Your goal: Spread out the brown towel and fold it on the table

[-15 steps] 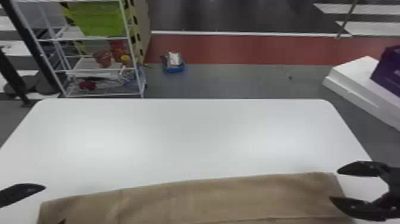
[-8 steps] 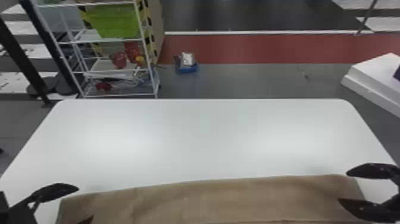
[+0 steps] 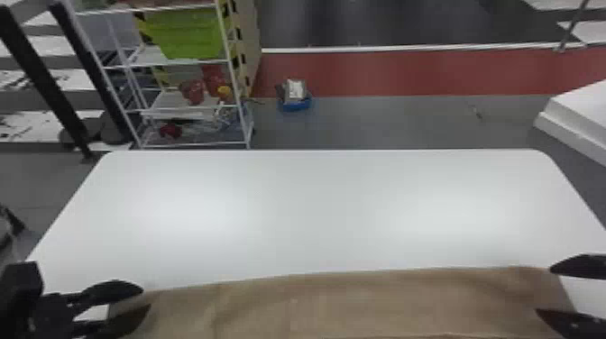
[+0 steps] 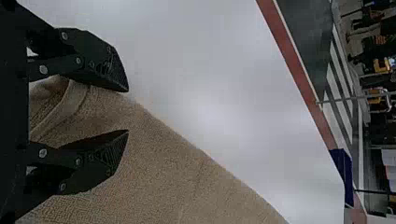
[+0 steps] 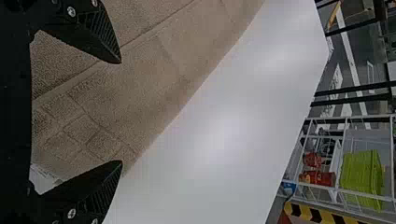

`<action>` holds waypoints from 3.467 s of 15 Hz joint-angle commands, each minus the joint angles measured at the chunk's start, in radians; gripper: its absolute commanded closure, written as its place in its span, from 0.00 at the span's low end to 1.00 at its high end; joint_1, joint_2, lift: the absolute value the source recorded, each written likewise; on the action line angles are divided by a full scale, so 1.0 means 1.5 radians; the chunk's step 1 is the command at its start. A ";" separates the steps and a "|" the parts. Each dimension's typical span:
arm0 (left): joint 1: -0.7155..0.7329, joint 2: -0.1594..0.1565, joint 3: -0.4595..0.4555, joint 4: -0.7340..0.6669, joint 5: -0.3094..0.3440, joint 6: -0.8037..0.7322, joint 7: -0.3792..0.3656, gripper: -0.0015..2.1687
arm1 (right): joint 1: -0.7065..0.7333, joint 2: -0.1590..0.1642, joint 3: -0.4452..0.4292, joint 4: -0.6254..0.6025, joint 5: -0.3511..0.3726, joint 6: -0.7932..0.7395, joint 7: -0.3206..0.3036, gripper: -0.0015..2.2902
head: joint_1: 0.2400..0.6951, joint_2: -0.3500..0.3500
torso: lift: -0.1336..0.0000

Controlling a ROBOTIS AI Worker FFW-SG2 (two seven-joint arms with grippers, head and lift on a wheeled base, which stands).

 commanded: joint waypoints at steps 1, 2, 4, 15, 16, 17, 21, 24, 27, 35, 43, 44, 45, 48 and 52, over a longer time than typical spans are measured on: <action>0.000 0.001 0.004 -0.002 0.000 -0.012 0.000 0.61 | 0.000 0.000 -0.001 0.002 0.001 -0.002 0.002 0.06 | 1.00 0.63 | 0.07; 0.001 0.000 0.004 -0.003 -0.001 -0.022 -0.002 0.62 | 0.000 0.000 0.000 0.003 0.002 -0.006 0.002 0.06 | 1.00 0.63 | 0.07; 0.000 -0.005 0.000 -0.005 -0.001 -0.053 0.011 0.62 | 0.000 -0.002 -0.002 0.006 0.001 -0.012 0.002 0.05 | 1.00 0.63 | 0.07; -0.207 0.005 -0.048 0.094 -0.086 0.009 0.049 0.63 | 0.011 -0.003 -0.041 0.029 -0.018 -0.060 0.002 0.05 | 1.00 0.53 | 0.07; -0.208 0.012 -0.047 0.104 -0.101 0.011 0.047 0.61 | 0.011 -0.003 -0.041 0.031 -0.020 -0.062 0.002 0.05 | 1.00 0.54 | 0.07; -0.197 0.006 -0.034 0.101 -0.101 0.015 0.050 0.42 | 0.012 -0.003 -0.041 0.034 -0.021 -0.068 0.002 0.05 | 1.00 0.55 | 0.07; -0.104 -0.004 0.038 0.009 -0.046 0.095 0.081 0.00 | 0.011 -0.003 -0.041 0.039 -0.022 -0.088 0.002 0.05 | 1.00 0.61 | 0.07; -0.063 -0.005 0.094 -0.033 0.027 0.158 0.099 0.02 | -0.001 -0.002 -0.041 0.041 -0.026 -0.100 0.002 0.05 | 1.00 0.73 | 0.07; -0.043 -0.013 0.109 -0.031 0.089 0.168 0.171 0.03 | -0.007 -0.002 -0.025 0.062 -0.024 -0.109 0.002 0.04 | 1.00 0.79 | 0.07; 0.026 -0.023 0.091 -0.089 0.117 0.367 0.169 0.10 | 0.003 -0.004 -0.048 0.087 -0.029 -0.160 0.002 0.04 | 1.00 0.80 | 0.07; 0.035 -0.043 0.063 -0.115 0.164 0.440 0.173 0.16 | 0.008 -0.004 -0.047 0.100 -0.029 -0.178 0.002 0.04 | 1.00 0.74 | 0.07; 0.035 -0.042 0.060 -0.115 0.162 0.442 0.175 0.16 | 0.009 -0.004 -0.047 0.100 -0.029 -0.178 0.002 0.04 | 1.00 0.72 | 0.07; 0.035 -0.042 0.058 -0.115 0.161 0.442 0.175 0.18 | 0.009 -0.004 -0.048 0.099 -0.029 -0.178 0.002 0.04 | 1.00 0.70 | 0.07; 0.035 -0.043 0.051 -0.117 0.160 0.440 0.175 0.34 | 0.010 -0.005 -0.052 0.100 -0.029 -0.180 0.002 0.04 | 1.00 0.69 | 0.07; 0.041 -0.051 0.050 -0.136 0.159 0.440 0.174 0.61 | 0.010 -0.004 -0.052 0.095 -0.034 -0.184 0.002 0.04 | 1.00 0.66 | 0.07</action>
